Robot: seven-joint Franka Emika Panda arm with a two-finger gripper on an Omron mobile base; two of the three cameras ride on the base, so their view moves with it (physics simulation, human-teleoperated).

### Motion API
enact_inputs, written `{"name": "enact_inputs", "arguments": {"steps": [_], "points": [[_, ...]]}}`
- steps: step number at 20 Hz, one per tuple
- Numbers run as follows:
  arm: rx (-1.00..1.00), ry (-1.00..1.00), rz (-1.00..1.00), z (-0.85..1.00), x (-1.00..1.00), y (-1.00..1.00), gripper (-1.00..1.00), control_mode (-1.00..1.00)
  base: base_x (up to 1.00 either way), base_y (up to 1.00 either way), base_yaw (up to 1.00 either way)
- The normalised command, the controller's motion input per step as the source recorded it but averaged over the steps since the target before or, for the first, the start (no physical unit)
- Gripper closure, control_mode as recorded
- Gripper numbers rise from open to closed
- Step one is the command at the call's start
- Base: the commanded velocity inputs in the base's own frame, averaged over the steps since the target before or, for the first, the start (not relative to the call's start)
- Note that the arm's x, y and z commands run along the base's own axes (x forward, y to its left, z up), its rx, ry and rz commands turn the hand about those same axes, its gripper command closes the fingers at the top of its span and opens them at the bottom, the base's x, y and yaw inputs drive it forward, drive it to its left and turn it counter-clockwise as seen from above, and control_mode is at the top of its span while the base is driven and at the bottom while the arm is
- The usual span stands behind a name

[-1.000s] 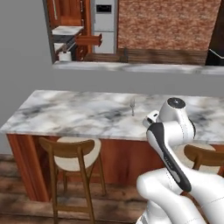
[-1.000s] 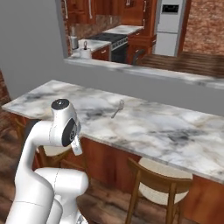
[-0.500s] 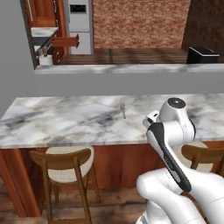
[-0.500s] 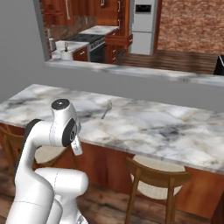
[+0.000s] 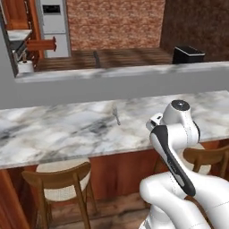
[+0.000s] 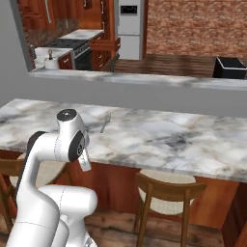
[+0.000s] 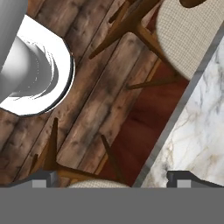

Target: Organize the utensils by type. Pick up the wooden spoons from the counter and place them in the open cabinet. Then pick up the metallic utensils from the counter and place them in the open drawer.

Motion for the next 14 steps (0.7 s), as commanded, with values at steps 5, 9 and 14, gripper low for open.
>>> {"name": "enact_inputs", "arguments": {"steps": [5, 9, 14], "points": [[0.0, 0.0, 0.0, 0.0, 0.0, 0.0, -1.0, 1.0, 0.58, 0.43, -0.26], [0.0, 0.0, 0.0, 0.0, 0.0, 0.0, -1.0, 1.0, 0.61, 0.43, -0.25], [0.0, 0.0, 0.0, 0.0, 0.0, 0.0, -1.0, 1.0, 0.63, 0.45, -0.23]]}}
